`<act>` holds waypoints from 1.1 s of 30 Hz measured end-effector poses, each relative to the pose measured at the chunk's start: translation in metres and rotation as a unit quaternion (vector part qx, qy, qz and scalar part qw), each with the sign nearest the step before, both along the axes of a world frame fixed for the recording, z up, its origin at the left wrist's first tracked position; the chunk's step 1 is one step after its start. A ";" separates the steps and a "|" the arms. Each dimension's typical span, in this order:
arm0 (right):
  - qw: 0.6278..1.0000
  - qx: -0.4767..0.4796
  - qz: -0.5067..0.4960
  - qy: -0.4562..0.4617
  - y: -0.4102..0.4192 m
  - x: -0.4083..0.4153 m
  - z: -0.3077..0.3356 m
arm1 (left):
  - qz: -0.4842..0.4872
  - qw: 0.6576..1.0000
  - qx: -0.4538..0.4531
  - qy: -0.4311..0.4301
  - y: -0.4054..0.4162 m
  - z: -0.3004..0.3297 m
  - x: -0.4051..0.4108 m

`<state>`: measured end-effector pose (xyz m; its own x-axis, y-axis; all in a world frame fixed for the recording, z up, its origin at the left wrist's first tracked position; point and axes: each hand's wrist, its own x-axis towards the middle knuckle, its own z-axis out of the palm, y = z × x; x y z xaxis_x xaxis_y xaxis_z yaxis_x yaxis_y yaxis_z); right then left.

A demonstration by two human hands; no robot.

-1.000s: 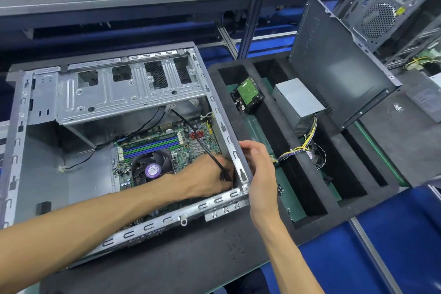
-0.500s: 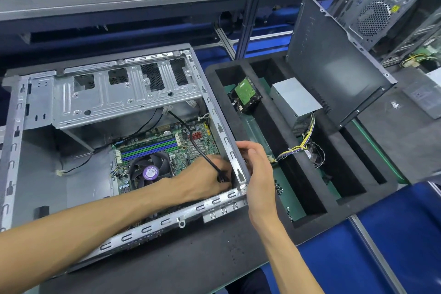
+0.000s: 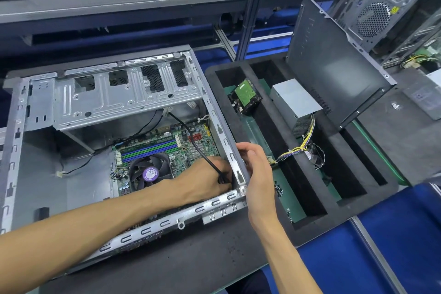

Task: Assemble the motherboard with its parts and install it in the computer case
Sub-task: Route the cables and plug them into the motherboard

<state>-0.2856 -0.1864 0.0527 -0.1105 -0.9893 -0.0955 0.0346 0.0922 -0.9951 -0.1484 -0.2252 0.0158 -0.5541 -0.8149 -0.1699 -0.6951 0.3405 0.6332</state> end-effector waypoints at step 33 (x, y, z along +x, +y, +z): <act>1.000 0.005 -0.004 0.012 0.001 0.001 -0.001 | 0.033 0.997 0.027 0.059 -0.001 -0.005 0.003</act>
<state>-0.2845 -0.1855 0.0517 -0.1203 -0.9874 -0.1025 0.0118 0.1018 -0.9947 -0.1453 -0.2261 0.0107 -0.5175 -0.8422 -0.1516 -0.6350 0.2592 0.7277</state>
